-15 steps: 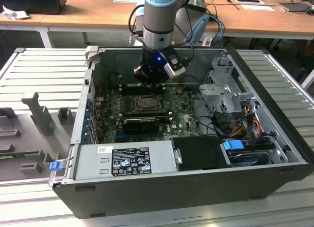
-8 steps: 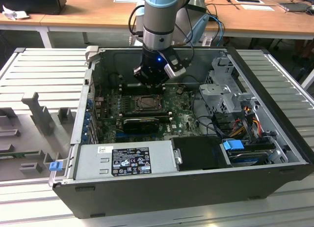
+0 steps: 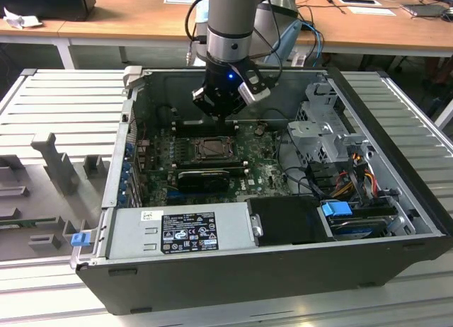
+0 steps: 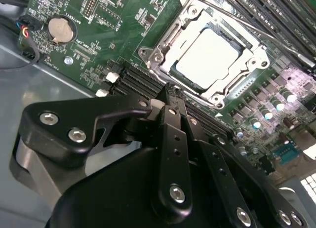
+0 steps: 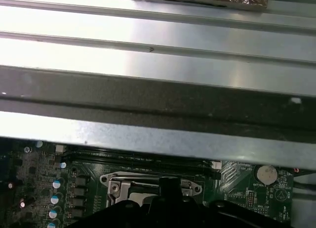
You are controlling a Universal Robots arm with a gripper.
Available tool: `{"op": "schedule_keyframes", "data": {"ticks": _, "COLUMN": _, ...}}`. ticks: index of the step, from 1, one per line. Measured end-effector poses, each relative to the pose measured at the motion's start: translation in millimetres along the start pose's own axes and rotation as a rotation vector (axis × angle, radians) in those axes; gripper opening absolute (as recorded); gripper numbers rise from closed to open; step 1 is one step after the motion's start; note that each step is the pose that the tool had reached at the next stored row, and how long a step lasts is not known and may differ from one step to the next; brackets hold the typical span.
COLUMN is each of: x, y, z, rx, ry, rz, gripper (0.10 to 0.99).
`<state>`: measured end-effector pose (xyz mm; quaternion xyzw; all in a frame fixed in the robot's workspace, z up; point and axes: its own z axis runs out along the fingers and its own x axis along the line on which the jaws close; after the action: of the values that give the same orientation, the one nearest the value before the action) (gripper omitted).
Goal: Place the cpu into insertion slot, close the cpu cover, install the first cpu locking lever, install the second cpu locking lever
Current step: 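Install the second cpu locking lever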
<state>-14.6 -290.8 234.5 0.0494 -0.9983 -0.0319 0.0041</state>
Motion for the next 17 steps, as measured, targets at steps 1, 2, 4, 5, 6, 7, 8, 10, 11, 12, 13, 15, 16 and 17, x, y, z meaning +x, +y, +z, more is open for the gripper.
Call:
{"op": "schedule_keyframes", "data": {"ticks": 1, "x": 0.0, "y": -0.2, "z": 0.0, "rx": 0.0, "ry": 0.0, "rz": 0.0, "gripper": 0.106}}
{"op": "schedule_keyframes", "data": {"ticks": 2, "x": 0.1, "y": -0.9, "z": -0.1, "rx": 0.0, "ry": 0.0002, "rz": 0.0, "gripper": 0.106}}
{"op": "schedule_keyframes", "data": {"ticks": 4, "x": 0.3, "y": -2.6, "z": -0.2, "rx": 0.0, "ry": 0.0001, "rz": 0.0, "gripper": 0.106}}
{"op": "schedule_keyframes", "data": {"ticks": 5, "x": 0.4, "y": -3.3, "z": -0.2, "rx": 0.0, "ry": 0.0001, "rz": 0.0, "gripper": 0.106}}
{"op": "schedule_keyframes", "data": {"ticks": 6, "x": 0.5, "y": -4.1, "z": -0.3, "rx": 0.0, "ry": 0.0001, "rz": 0.0, "gripper": 0.106}}
{"op": "schedule_keyframes", "data": {"ticks": 7, "x": 0.5, "y": -4.7, "z": -0.3, "rx": 0.0, "ry": 0.0001, "rz": 0.0, "gripper": 0.106}}
{"op": "schedule_keyframes", "data": {"ticks": 8, "x": 0.6, "y": -5.4, "z": -0.3, "rx": 0.0, "ry": 0.0001, "rz": 0.0, "gripper": 0.106}}
{"op": "schedule_keyframes", "data": {"ticks": 10, "x": 0.7, "y": -6.3, "z": -0.4, "rx": 0.0, "ry": 0.0001, "rz": 0.0, "gripper": 0.106}}
{"op": "schedule_keyframes", "data": {"ticks": 11, "x": 0.7, "y": -6.8, "z": -0.4, "rx": 0.0, "ry": 0.0001, "rz": 0.0, "gripper": 0.106}}
{"op": "schedule_keyframes", "data": {"ticks": 12, "x": 0.8, "y": -7.3, "z": -0.4, "rx": 0.0, "ry": 0.0001, "rz": 0.0, "gripper": 0.106}}
{"op": "schedule_keyframes", "data": {"ticks": 13, "x": 0.8, "y": -7.8, "z": -0.5, "rx": 0.0, "ry": 0.0001, "rz": 0.0, "gripper": 0.106}}
{"op": "schedule_keyframes", "data": {"ticks": 15, "x": 0.9, "y": -9.0, "z": -0.5, "rx": 0.0, "ry": 0.0001, "rz": 0.0, "gripper": 0.106}}
{"op": "schedule_keyframes", "data": {"ticks": 16, "x": 1.0, "y": -9.4, "z": -0.6, "rx": 0.0, "ry": 0.0001, "rz": 0.0, "gripper": 0.106}}
{"op": "schedule_keyframes", "data": {"ticks": 17, "x": 1.0, "y": -9.6, "z": -0.5, "rx": 0.0, "ry": 0.0, "rz": 0.0, "gripper": 0.106}}
